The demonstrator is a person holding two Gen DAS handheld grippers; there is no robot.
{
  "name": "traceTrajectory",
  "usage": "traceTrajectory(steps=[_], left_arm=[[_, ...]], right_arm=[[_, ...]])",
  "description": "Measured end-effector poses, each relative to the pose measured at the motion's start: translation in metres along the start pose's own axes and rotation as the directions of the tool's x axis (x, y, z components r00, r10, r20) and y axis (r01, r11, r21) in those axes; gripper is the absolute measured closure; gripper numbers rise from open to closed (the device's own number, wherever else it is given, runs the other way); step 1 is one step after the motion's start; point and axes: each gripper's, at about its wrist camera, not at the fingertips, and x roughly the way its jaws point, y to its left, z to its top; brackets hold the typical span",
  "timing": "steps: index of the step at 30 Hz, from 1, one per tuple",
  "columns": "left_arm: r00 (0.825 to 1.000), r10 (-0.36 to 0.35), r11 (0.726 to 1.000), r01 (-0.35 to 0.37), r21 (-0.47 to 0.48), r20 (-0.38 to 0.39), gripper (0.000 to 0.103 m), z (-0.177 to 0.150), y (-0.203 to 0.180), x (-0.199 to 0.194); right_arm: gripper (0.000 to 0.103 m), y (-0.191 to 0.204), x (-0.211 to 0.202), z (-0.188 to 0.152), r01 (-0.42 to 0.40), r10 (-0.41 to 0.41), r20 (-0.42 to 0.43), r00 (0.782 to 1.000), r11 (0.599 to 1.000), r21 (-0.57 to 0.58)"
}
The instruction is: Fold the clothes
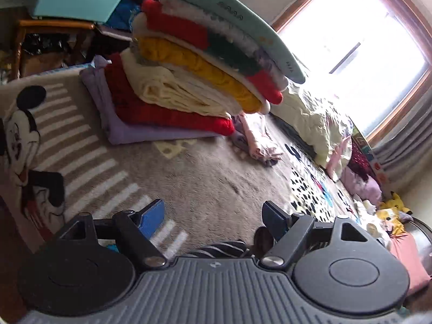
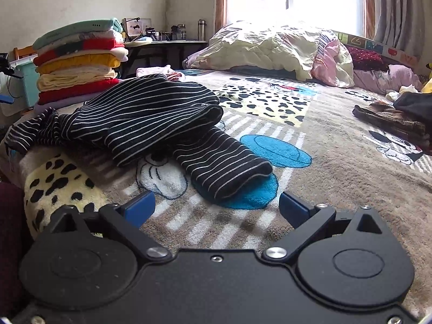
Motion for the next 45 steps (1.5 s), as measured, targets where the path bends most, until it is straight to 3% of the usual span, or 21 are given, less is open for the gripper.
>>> traceTrajectory(steps=[2,4,6,8,12,14,16,19,21,23,28,29,31,33,37,38,40,45], left_arm=[[1.000,-0.019,0.986,0.018,0.164,0.006,0.025,-0.011,-0.026,-0.004],[0.999,-0.041,0.936,0.036,0.351,0.007,0.025,-0.027,-0.061,-0.004],[0.998,-0.064,0.848,0.054,0.528,0.001,0.025,-0.055,-0.099,-0.002],[0.996,-0.087,0.735,0.068,0.675,-0.005,0.025,-0.091,-0.136,0.002],[0.990,-0.134,0.475,0.099,0.874,-0.039,0.025,-0.164,-0.197,0.017],[0.988,-0.141,0.327,0.099,0.940,-0.055,0.025,-0.202,-0.219,0.033],[0.989,-0.143,0.154,0.056,0.986,-0.034,0.025,-0.236,-0.233,0.045],[0.989,-0.142,-0.157,-0.057,0.986,0.034,0.025,-0.284,-0.236,0.069],[0.988,-0.139,-0.299,-0.101,0.949,0.062,0.029,-0.303,-0.232,0.081],[0.988,-0.129,-0.379,-0.124,0.917,0.080,0.038,-0.311,-0.228,0.091],[0.987,-0.110,-0.467,-0.158,0.870,0.120,0.054,-0.314,-0.221,0.119],[0.985,-0.112,-0.451,-0.166,0.877,0.129,0.066,-0.310,-0.223,0.120],[0.983,-0.115,-0.406,-0.179,0.896,0.145,0.089,-0.303,-0.228,0.122],[0.980,-0.141,-0.336,-0.179,0.925,0.139,0.092,-0.290,-0.237,0.109],[0.975,-0.212,-0.108,-0.094,0.990,0.070,0.093,-0.246,-0.255,0.068],[0.970,-0.232,-0.073,-0.085,0.994,0.066,0.093,-0.236,-0.257,0.058],[0.960,-0.271,-0.026,-0.078,0.997,0.068,0.093,-0.219,-0.257,0.036],[0.937,-0.338,0.037,-0.077,0.996,0.085,0.093,-0.185,-0.249,-0.012]], right_arm=[[0.003,0.000,0.000,0.000,0.009,-0.009,-0.002,1.000,1.000,-0.001],[0.003,0.000,0.001,0.000,0.014,-0.014,-0.008,1.000,1.000,-0.001],[0.003,0.000,0.002,0.000,0.020,-0.020,-0.014,1.000,1.000,-0.001],[0.003,0.001,0.001,0.000,0.021,-0.021,-0.013,1.000,1.000,0.001],[0.003,-0.001,-0.001,-0.001,-0.019,0.019,-0.015,1.000,0.999,0.029],[0.003,-0.002,-0.001,-0.001,-0.025,0.025,-0.019,1.000,0.999,0.031],[0.003,-0.004,-0.001,-0.002,-0.023,0.024,-0.022,0.999,0.999,0.034],[0.003,-0.006,0.000,-0.003,-0.026,0.027,-0.024,0.999,0.999,0.043],[0.003,-0.008,0.002,-0.003,-0.029,0.030,-0.021,0.999,0.999,0.046],[0.003,-0.009,0.003,-0.002,-0.033,0.033,-0.014,0.999,0.998,0.048],[0.003,-0.010,0.005,0.000,-0.043,0.042,0.006,0.999,0.998,0.051],[0.003,-0.009,0.002,0.002,-0.049,0.047,0.039,0.998,0.998,0.050],[0.003,-0.006,-0.003,0.003,-0.076,0.073,0.090,0.993,0.997,0.032],[0.005,0.003,-0.006,0.001,-0.075,0.079,0.112,0.991,0.996,-0.040],[0.006,0.023,-0.007,-0.003,-0.021,0.048,0.134,0.990,0.980,-0.196],[0.007,0.027,-0.006,-0.002,-0.005,0.037,0.143,0.989,0.976,-0.218],[0.007,0.033,-0.005,0.002,0.028,0.016,0.162,0.987,0.965,-0.261],[0.007,0.053,-0.002,0.015,0.094,-0.009,0.208,0.978,0.910,-0.404]])
